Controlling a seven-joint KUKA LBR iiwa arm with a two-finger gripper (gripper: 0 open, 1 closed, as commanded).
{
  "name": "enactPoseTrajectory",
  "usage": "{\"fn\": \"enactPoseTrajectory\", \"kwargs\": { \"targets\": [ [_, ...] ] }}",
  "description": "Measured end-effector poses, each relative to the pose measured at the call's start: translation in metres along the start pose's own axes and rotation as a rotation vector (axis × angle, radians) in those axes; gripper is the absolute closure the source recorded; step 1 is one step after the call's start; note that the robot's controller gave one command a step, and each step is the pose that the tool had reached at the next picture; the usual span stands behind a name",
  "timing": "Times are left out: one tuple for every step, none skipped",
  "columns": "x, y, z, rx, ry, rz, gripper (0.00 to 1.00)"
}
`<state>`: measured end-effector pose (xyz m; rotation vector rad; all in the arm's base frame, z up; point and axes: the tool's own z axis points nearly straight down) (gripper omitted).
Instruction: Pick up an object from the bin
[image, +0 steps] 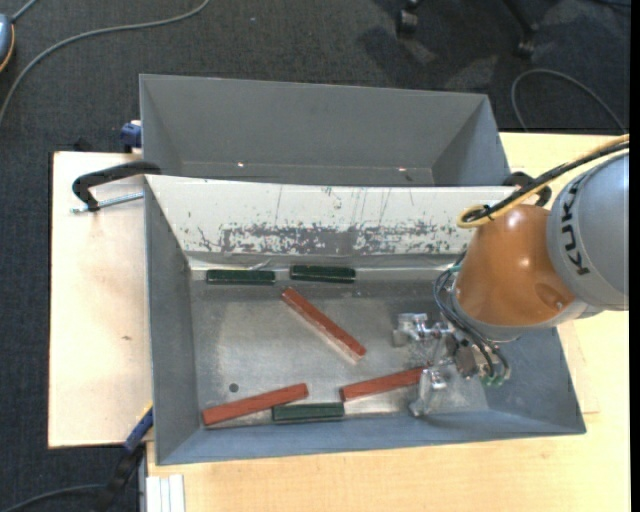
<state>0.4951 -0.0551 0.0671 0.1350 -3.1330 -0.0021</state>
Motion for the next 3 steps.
{"fn": "enactPoseTrajectory", "kwargs": {
  "targets": [
    [-0.002, 0.0, -0.003, 0.001, -0.006, -0.001, 1.0],
    [-0.052, 0.024, -0.129, 0.002, -0.022, -0.007, 1.0],
    [-0.022, 0.017, -0.228, 0.005, -0.019, -0.247, 1.0]
  ]
}}
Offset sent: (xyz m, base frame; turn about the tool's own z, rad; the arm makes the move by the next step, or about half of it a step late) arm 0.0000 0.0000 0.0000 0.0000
